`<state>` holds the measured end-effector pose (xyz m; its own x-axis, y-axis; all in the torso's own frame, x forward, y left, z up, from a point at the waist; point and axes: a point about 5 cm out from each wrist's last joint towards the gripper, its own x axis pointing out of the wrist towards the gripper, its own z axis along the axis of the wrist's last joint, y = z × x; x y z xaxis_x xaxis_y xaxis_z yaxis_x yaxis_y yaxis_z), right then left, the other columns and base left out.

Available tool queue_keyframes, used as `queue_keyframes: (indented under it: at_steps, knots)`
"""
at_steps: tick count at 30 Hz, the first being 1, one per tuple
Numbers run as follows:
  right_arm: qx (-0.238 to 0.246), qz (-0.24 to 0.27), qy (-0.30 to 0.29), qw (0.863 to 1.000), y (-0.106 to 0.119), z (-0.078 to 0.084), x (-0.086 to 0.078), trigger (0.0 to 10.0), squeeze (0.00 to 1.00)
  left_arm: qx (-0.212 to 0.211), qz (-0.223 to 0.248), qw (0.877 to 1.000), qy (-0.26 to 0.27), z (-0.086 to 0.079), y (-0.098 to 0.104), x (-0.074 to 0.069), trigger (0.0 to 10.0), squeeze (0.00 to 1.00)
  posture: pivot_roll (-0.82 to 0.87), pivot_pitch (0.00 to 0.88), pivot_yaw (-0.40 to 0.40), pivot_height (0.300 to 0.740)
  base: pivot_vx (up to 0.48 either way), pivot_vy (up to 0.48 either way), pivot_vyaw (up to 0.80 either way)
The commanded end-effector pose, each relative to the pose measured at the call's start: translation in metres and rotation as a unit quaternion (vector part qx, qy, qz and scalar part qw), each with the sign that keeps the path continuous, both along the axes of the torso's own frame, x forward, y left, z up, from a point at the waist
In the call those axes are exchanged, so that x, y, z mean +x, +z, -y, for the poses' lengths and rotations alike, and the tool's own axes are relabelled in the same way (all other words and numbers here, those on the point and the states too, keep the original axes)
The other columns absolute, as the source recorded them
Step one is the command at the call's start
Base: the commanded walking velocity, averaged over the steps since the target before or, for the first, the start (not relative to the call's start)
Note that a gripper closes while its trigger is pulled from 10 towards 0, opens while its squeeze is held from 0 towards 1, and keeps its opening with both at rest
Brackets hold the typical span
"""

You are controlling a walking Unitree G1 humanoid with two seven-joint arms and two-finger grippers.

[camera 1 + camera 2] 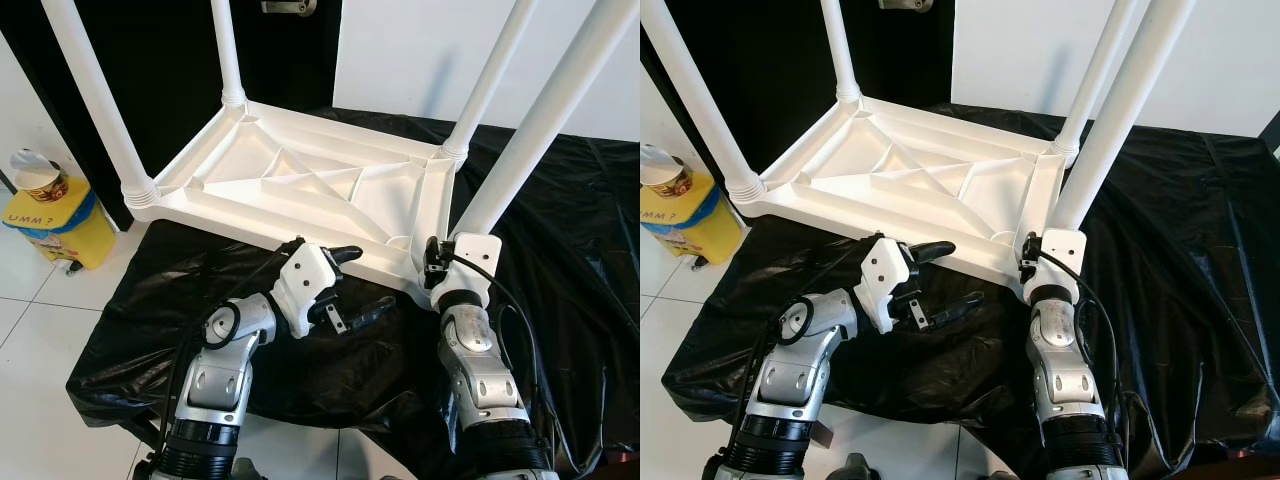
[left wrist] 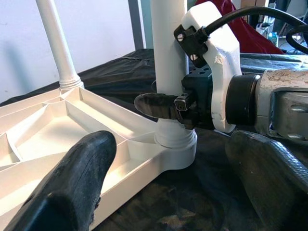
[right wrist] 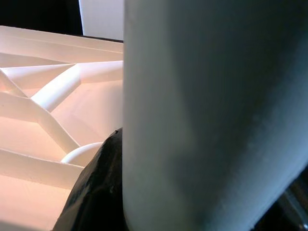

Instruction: Building children table

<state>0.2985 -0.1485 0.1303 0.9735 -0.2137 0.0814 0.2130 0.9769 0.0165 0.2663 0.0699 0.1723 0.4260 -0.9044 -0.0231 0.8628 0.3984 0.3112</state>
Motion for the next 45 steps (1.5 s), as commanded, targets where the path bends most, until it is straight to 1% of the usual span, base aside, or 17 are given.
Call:
queue_keyframes:
  at_steps: [1,4,5,7,8,11,12,19,20,21,22,27,30,38,43,44,45]
  knots:
    - [-0.021,-0.044,-0.027,0.998,-0.017,0.010,-0.006,10.0,0.00,-0.026,0.014,0.994,0.104,-0.005,0.003,0.007,10.0,0.00,0.11,0.051,-0.113,0.740,0.000,0.000,0.00]
    - [-0.022,-0.044,-0.027,0.998,-0.017,0.010,-0.006,10.0,0.00,-0.026,0.014,0.994,0.105,-0.005,0.003,0.007,10.0,0.00,0.11,0.051,-0.113,0.740,0.000,0.000,0.00]
    - [-0.023,-0.043,-0.027,0.998,-0.016,0.011,-0.006,10.0,0.52,-0.026,0.015,0.994,0.105,-0.005,0.003,0.007,10.0,0.00,0.11,0.051,-0.114,0.740,0.000,0.000,0.00]
    - [-0.023,-0.043,-0.027,0.998,-0.016,0.011,-0.006,10.0,0.52,-0.026,0.015,0.994,0.105,-0.005,0.003,0.007,10.0,0.00,0.11,0.051,-0.114,0.740,0.000,0.000,0.00]
    - [-0.023,-0.042,-0.028,0.998,-0.015,0.011,-0.005,10.0,0.75,-0.027,0.015,0.994,0.106,-0.005,0.003,0.007,10.0,0.00,0.11,0.051,-0.115,0.740,0.000,0.000,0.00]
    - [-0.023,-0.042,-0.028,0.998,-0.015,0.011,-0.005,10.0,0.75,-0.027,0.015,0.994,0.106,-0.005,0.003,0.007,10.0,0.00,0.11,0.051,-0.115,0.740,0.000,0.000,0.00]
    - [-0.023,-0.041,-0.025,0.999,-0.015,0.011,-0.005,10.0,1.00,-0.027,0.015,0.994,0.106,-0.005,0.003,0.007,10.0,0.00,0.11,0.051,-0.115,0.740,0.000,0.000,0.00]
    - [-0.022,-0.028,-0.009,0.999,-0.011,0.012,-0.005,10.0,1.00,-0.027,0.015,0.994,0.107,-0.005,0.003,0.006,10.0,0.00,0.11,0.052,-0.114,0.740,0.000,0.000,0.00]
    - [-0.020,-0.017,0.010,1.000,-0.008,0.015,-0.005,10.0,1.00,-0.027,0.015,0.994,0.107,-0.005,0.003,0.006,10.0,0.00,0.11,0.052,-0.114,0.740,0.000,0.000,0.00]
    - [-0.017,-0.009,0.041,0.999,-0.006,0.020,-0.004,10.0,0.74,-0.027,0.015,0.994,0.107,-0.005,0.003,0.006,10.0,0.00,0.11,0.052,-0.111,0.740,0.000,0.000,0.00]
    - [-0.014,-0.001,0.070,0.997,-0.004,0.025,-0.003,10.0,0.00,-0.026,0.015,0.994,0.106,-0.005,0.003,0.006,10.0,0.00,0.11,0.052,-0.111,0.740,0.000,0.000,0.00]
    - [-0.025,0.002,0.170,0.985,0.001,0.039,-0.001,10.0,0.00,-0.027,0.015,0.994,0.106,-0.005,0.003,0.007,10.0,0.00,0.10,0.054,-0.104,0.740,0.000,0.000,0.00]
    - [-0.036,0.000,0.203,0.979,0.003,0.043,0.002,10.0,0.00,-0.027,0.015,0.994,0.105,-0.005,0.004,0.007,10.0,0.00,0.10,0.055,-0.103,0.740,0.000,0.000,0.00]
    - [-0.068,-0.011,0.257,0.964,0.010,0.053,0.020,10.0,0.00,-0.027,0.014,0.994,0.102,-0.004,0.004,0.006,10.0,0.00,0.10,0.056,-0.098,0.740,0.000,0.000,0.00]
    - [-0.074,-0.022,0.286,0.955,0.007,0.053,0.027,10.0,0.00,-0.026,0.014,0.994,0.102,-0.004,0.004,0.007,10.0,0.00,0.10,0.052,-0.100,0.740,0.000,0.000,0.00]
    - [-0.078,-0.027,0.294,0.952,0.005,0.052,0.028,4.4,0.00,-0.026,0.015,0.994,0.103,-0.004,0.004,0.007,10.0,0.00,0.10,0.052,-0.100,0.740,0.000,0.000,0.00]
    - [-0.078,-0.027,0.294,0.952,0.005,0.052,0.028,4.4,0.00,-0.026,0.015,0.994,0.103,-0.004,0.004,0.007,10.0,0.00,0.10,0.052,-0.100,0.740,0.000,0.000,0.00]
